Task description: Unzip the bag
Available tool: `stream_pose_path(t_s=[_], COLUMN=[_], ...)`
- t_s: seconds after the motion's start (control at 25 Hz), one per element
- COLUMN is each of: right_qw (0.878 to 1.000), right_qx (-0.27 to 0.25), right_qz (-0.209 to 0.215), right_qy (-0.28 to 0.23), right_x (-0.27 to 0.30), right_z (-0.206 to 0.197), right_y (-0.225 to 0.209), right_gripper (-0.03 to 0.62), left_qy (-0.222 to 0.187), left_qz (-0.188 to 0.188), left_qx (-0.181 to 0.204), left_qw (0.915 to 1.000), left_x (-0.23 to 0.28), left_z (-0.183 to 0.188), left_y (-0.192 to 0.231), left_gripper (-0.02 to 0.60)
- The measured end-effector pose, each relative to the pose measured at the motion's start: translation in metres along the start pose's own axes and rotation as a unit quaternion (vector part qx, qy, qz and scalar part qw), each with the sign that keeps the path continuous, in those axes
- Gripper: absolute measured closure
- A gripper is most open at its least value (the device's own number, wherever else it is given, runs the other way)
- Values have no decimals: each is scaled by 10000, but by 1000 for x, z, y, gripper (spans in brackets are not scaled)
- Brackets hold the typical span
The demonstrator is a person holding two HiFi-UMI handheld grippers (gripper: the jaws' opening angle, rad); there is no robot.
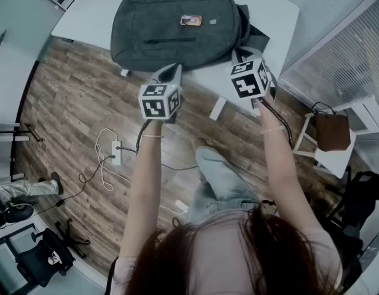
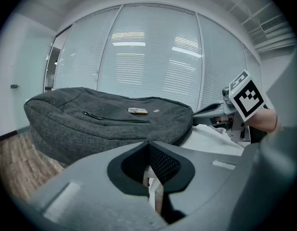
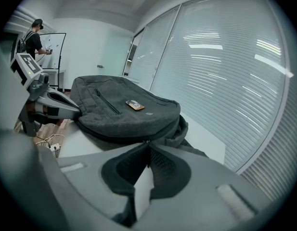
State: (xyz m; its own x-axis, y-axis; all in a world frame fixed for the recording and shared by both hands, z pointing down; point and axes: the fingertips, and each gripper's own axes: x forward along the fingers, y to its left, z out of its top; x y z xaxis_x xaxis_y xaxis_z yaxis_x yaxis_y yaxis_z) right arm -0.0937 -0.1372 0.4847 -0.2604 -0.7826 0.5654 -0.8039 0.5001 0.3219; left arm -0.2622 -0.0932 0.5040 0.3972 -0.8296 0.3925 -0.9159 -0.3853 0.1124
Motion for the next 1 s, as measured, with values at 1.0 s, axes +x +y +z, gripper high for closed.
stream_pose_path(t_s=[1.0], right_qw=[9978], right_qx=[-617], right_qz=[226], right_qy=[43], right_x=[11], right_z=[11], right_y=[-32], right_gripper=[583], left_qy=[-143], left_qz=[71], left_qx=[75], left_qw=[9998], left_x=[2], left_z=[-1], left_y=[2], left_gripper=[574])
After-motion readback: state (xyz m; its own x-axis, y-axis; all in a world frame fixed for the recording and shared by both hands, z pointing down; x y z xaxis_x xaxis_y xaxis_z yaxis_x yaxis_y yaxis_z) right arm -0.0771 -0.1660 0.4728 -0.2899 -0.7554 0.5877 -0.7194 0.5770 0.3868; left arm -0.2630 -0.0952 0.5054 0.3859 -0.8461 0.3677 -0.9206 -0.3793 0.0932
